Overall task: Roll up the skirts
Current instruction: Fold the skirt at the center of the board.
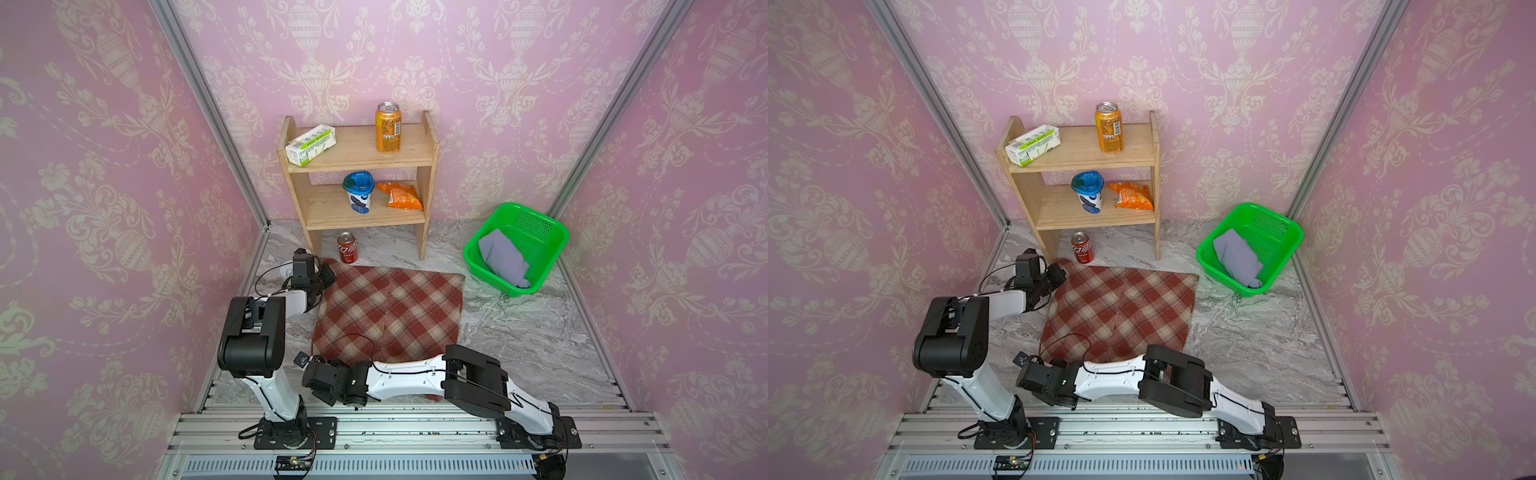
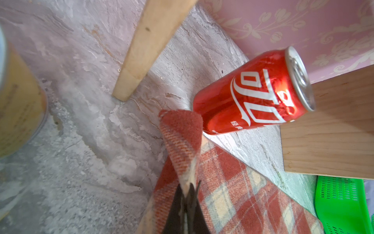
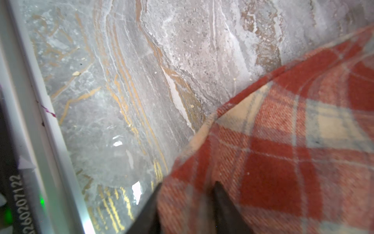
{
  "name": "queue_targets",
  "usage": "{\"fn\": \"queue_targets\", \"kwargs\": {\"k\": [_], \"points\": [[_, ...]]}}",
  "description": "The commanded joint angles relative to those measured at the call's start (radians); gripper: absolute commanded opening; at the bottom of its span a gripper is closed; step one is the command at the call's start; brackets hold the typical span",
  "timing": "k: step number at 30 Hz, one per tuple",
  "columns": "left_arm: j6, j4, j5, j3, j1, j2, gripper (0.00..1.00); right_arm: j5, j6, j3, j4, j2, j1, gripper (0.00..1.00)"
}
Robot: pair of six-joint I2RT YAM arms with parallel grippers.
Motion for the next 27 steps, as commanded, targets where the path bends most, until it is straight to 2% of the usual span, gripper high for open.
{"fn": "queue_targets", "kwargs": {"k": [1,6,11,17,22,27], "points": [[-0.021,0.007,0.021,-0.003,0.012,0.0,0.0,0.037,0.01,-0.016,-0.027,0.02,-0.025,0.0],[-0.031,0.004,0.003,-0.01,0.035,-0.044,0.0,-0.018,0.048,-0.167,0.098,-0.12,-0.045,0.0],[-0.033,-0.009,-0.035,-0.029,0.04,-0.143,0.0,-0.151,0.123,-0.355,0.246,-0.317,-0.065,0.0],[-0.033,0.008,-0.186,-0.155,0.028,-0.363,0.0,-0.242,0.239,-0.616,0.391,-0.558,-0.082,0.0],[0.006,-0.04,-0.229,-0.14,-0.009,-0.472,0.0,-0.22,0.346,-0.814,0.442,-0.755,-0.11,0.0],[0.078,-0.099,-0.264,-0.028,-0.126,-0.425,0.0,-0.141,0.431,-1.004,0.426,-0.955,-0.148,0.0]]}}
